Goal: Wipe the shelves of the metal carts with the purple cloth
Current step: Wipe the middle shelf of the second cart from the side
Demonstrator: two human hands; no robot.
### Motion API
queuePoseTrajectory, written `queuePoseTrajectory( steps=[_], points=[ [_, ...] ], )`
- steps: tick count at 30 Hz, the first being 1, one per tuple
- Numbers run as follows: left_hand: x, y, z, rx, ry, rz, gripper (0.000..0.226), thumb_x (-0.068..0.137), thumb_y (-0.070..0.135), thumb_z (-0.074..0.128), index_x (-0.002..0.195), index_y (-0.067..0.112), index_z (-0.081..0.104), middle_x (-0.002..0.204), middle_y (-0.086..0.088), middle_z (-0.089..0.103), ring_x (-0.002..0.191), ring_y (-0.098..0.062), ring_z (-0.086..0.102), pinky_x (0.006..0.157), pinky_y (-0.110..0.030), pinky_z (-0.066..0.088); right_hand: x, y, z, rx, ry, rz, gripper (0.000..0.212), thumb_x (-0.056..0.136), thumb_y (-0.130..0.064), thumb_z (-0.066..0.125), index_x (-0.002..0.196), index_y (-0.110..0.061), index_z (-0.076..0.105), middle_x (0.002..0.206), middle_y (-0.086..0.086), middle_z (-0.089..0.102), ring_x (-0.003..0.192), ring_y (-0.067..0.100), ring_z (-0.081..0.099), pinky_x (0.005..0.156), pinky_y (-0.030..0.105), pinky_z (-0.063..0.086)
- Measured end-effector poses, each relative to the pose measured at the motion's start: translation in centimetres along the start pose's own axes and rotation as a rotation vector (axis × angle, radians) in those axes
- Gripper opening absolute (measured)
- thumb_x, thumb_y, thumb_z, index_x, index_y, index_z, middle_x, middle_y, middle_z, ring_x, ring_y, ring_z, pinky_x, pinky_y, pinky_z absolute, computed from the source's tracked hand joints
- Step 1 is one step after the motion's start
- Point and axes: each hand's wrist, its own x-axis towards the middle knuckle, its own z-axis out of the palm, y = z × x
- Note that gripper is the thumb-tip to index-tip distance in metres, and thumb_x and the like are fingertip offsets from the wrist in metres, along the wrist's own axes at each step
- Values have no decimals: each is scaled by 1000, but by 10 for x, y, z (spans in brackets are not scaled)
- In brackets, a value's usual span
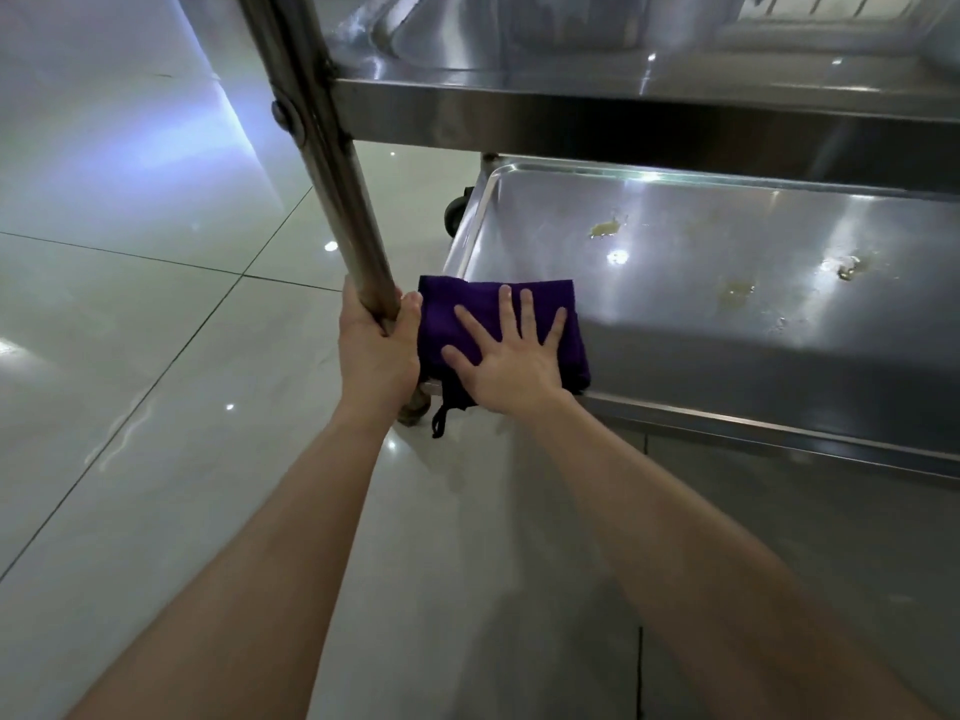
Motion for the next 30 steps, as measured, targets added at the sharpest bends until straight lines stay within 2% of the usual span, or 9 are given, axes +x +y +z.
queuePoseTrajectory(
  steps=[1, 3, 8, 12, 17, 19, 24, 27, 30],
  points=[
    [0, 1, 2, 18, 22, -2, 23, 106, 23, 68, 122, 13, 54, 96, -4, 66, 75, 4, 65, 70, -16, 54, -6, 10, -2, 9, -10, -9, 77, 99, -85, 4, 168, -52, -8, 179, 9, -23, 163, 37, -27, 120, 74, -23],
    [1, 3, 4, 46, 59, -34, 28, 105, 25, 69, 124, 11, 53, 89, 6, 59, 69, 8, 61, 68, -12, 49, -22, 38, -3, 32, -19, 5, 79, 96, -88, 5, 167, -56, -6, 180, 4, -21, 163, 32, -26, 122, 70, -24],
    [4, 11, 6, 68, 119, -150, 37, 98, 28, 76, 126, 11, 58, 99, 5, 63, 97, -22, 66, 101, -42, 57, -68, 142, -13, 45, -23, 153, 82, 90, -94, 5, 165, -61, -7, 179, -4, -23, 164, 26, -27, 125, 66, -23],
    [2, 17, 8, 35, 140, -166, 31, 95, 24, 78, 119, 19, 59, 99, 10, 66, 96, -19, 66, 106, -48, 57, -91, 217, -22, 54, -3, 286, 85, 90, -95, 8, 166, -60, -5, 179, -5, -23, 164, 24, -26, 126, 66, -20],
    [7, 10, 7, 37, 134, -138, 23, 94, 21, 79, 112, 18, 64, 114, -16, 75, 88, -17, 67, 98, -47, 59, -86, 266, -38, 98, -7, 399, 85, 92, -94, 13, 167, -57, -1, 180, -2, -19, 164, 26, -24, 126, 67, -19],
    [10, 8, 5, 22, 112, -130, 21, 96, 22, 78, 109, 20, 61, 112, -16, 76, 87, -16, 68, 93, -44, 60, -76, 270, -42, 100, -7, 426, 87, 92, -95, 12, 168, -56, -1, 180, 0, -19, 164, 27, -25, 125, 69, -19],
    [11, 0, 2, 10, 52, -115, 20, 100, 28, 75, 112, 23, 60, 91, 9, 73, 103, -24, 77, 94, -45, 61, -35, 249, -45, 86, 13, 461, 90, 91, -93, 12, 170, -51, -2, 180, 10, -19, 163, 37, -26, 120, 76, -19],
    [9, -2, 4, 14, 75, -92, 19, 102, 28, 73, 113, 22, 59, 87, 11, 71, 100, -25, 76, 91, -43, 60, 0, 205, -45, 78, 10, 402, 90, 92, -91, 14, 170, -49, -1, 179, 14, -19, 162, 42, -25, 118, 78, -20],
    [6, -4, 7, -7, 108, -92, 18, 104, 26, 72, 112, 20, 58, 88, 10, 70, 91, -16, 73, 89, -38, 60, 30, 128, -38, 50, 7, 263, 88, 95, -88, 15, 171, -46, 0, 178, 18, -20, 161, 47, -26, 116, 80, -21]
  ],
)
